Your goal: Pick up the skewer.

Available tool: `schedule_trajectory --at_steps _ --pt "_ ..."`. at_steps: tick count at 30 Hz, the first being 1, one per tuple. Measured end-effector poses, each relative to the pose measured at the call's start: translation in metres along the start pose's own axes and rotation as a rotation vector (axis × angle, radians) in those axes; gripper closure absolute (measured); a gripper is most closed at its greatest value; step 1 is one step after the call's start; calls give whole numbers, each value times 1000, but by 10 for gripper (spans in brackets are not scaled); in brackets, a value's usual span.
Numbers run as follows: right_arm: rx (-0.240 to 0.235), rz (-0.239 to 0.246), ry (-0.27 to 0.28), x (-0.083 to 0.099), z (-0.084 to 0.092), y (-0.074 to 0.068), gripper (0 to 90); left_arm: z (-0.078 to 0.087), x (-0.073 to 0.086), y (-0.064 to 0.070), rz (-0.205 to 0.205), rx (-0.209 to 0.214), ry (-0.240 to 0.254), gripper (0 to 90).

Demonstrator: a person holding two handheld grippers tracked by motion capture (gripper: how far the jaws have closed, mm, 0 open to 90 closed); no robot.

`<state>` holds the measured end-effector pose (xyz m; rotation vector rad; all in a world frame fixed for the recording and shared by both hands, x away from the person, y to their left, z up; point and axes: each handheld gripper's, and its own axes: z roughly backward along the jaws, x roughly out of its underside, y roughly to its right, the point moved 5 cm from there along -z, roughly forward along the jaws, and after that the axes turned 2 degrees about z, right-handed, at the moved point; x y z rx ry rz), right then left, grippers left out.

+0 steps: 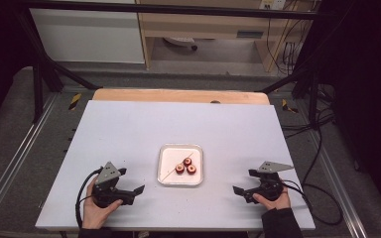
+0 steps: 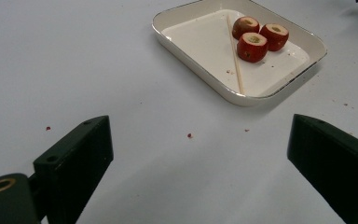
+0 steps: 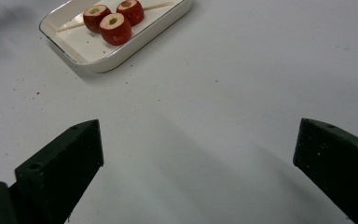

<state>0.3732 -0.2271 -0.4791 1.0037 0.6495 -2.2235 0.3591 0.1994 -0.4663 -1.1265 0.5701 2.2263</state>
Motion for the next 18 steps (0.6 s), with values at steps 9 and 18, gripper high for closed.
schedule_trajectory --at_steps 9,18 --pt "8 4 4 -1 0 1 20 -2 -5 2 -14 -15 -19 69" --pt "11 12 -6 -1 -2 0 20 -10 -16 10 -26 -3 -44 75"
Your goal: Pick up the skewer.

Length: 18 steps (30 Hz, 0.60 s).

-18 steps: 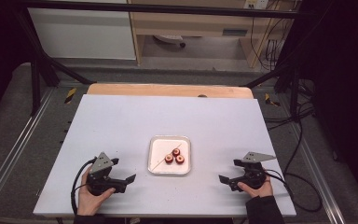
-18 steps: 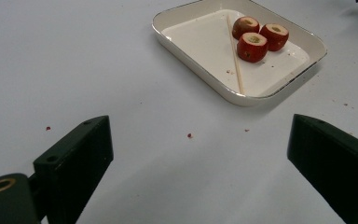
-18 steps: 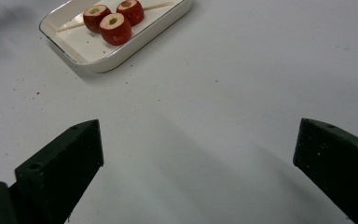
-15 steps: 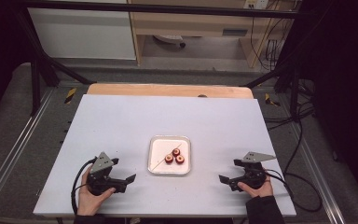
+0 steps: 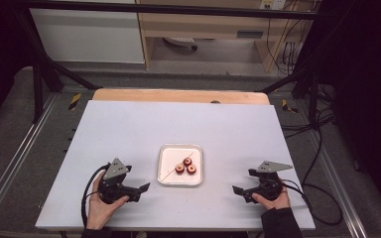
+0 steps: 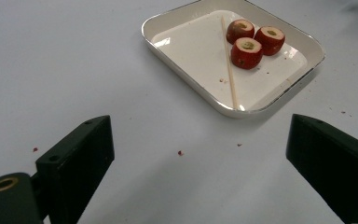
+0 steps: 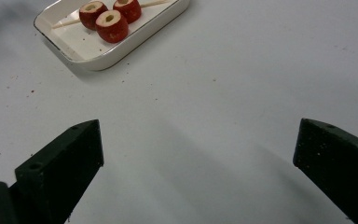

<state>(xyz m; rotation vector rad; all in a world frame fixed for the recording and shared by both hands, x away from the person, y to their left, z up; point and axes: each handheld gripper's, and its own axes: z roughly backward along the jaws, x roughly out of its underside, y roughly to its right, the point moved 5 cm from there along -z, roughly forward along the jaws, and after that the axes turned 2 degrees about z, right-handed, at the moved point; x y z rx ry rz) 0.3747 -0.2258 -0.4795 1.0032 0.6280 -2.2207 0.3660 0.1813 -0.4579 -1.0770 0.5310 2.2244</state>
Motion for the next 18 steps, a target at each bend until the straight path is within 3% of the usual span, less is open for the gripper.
schedule_trajectory --at_steps 7,15,18 --pt "1 6 -7 0 -1 -1 20 -18 -23 16 -54 -2 -56 102" --pt "-2 2 -11 0 -2 -1 20 -38 -40 28 -77 -10 -116 179" --pt "-3 6 -16 1 -2 -1 20 -49 -44 30 -75 -24 -148 278"
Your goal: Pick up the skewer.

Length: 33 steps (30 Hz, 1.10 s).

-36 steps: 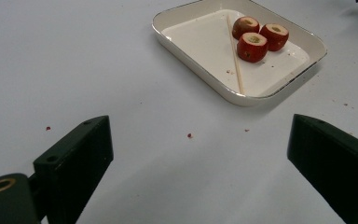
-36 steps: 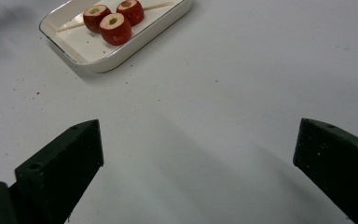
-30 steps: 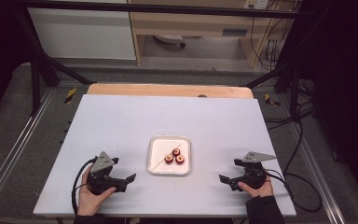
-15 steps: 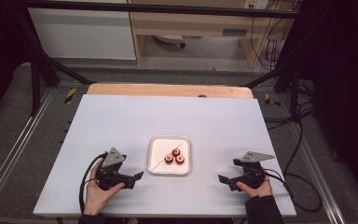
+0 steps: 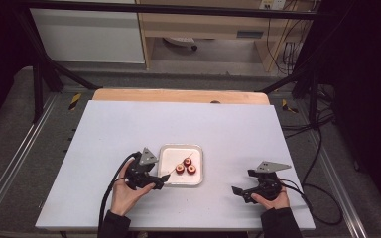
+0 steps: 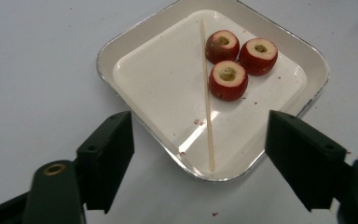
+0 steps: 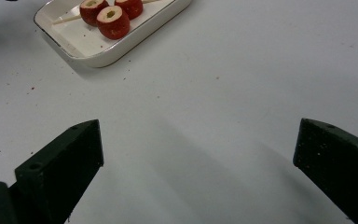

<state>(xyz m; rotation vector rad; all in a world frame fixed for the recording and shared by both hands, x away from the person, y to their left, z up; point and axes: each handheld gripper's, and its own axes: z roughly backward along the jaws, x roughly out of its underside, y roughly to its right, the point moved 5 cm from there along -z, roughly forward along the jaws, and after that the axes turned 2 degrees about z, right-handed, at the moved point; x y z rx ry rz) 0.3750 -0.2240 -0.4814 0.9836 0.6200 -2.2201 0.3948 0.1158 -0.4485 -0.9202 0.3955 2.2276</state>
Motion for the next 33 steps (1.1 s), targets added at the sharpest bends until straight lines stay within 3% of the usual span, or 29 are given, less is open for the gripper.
schedule_trajectory --at_steps 5,17,22,25,28,33 --pt "-3 -6 -2 0 0 -1 20 -21 -3 4 -3 -2 -59 452" --pt "-10 0 -4 0 -1 -1 20 -44 -5 11 -23 0 -95 793" --pt "-11 -2 -7 1 -1 -1 20 -46 -5 11 -17 2 -92 859" --pt "-10 -1 -7 1 -2 -1 20 -46 -5 11 -19 -2 -93 859" --pt "-11 -2 -6 1 -2 -1 20 -47 -5 14 -48 -24 -94 865" --pt "-11 -4 -6 0 -1 -1 20 -47 -6 14 -42 -27 -95 884"
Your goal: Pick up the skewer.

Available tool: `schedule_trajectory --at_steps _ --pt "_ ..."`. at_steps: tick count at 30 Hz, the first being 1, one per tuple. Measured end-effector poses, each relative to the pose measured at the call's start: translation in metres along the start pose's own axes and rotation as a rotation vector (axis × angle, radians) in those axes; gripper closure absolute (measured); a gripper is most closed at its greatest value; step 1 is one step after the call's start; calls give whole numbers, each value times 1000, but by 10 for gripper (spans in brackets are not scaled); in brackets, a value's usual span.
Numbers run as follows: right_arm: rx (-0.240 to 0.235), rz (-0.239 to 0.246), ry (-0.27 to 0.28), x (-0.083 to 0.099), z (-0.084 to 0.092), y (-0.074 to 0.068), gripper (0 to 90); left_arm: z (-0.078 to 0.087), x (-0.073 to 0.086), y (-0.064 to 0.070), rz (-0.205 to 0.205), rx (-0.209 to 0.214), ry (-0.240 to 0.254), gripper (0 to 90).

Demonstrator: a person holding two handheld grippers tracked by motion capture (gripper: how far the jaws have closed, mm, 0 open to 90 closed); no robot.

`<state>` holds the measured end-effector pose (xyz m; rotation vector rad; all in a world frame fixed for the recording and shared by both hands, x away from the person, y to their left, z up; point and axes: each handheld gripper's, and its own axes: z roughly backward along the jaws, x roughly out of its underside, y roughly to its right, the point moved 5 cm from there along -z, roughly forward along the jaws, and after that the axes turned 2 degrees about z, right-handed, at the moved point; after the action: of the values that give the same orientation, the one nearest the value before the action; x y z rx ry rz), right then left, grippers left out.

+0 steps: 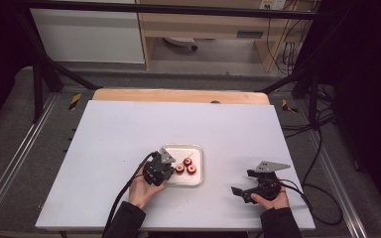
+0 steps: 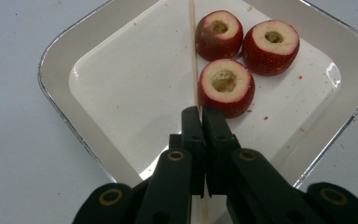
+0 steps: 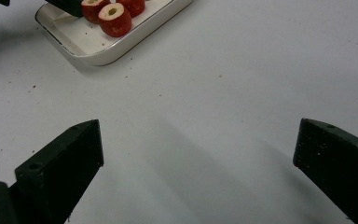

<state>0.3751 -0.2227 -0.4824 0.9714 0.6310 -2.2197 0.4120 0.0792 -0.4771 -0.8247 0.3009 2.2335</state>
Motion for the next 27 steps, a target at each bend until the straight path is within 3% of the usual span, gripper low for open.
schedule_trajectory --at_steps 9,12,18,27 --pt "0 3 2 0 0 0 20 5 2 -4 22 -4 26 889" --pt "4 5 -3 0 0 0 20 16 2 -7 36 -2 61 889" --pt "15 32 -6 -4 -1 -3 16 29 3 -8 35 15 81 889" --pt "49 127 -34 -18 -7 -15 6 38 -1 4 -18 48 68 889"
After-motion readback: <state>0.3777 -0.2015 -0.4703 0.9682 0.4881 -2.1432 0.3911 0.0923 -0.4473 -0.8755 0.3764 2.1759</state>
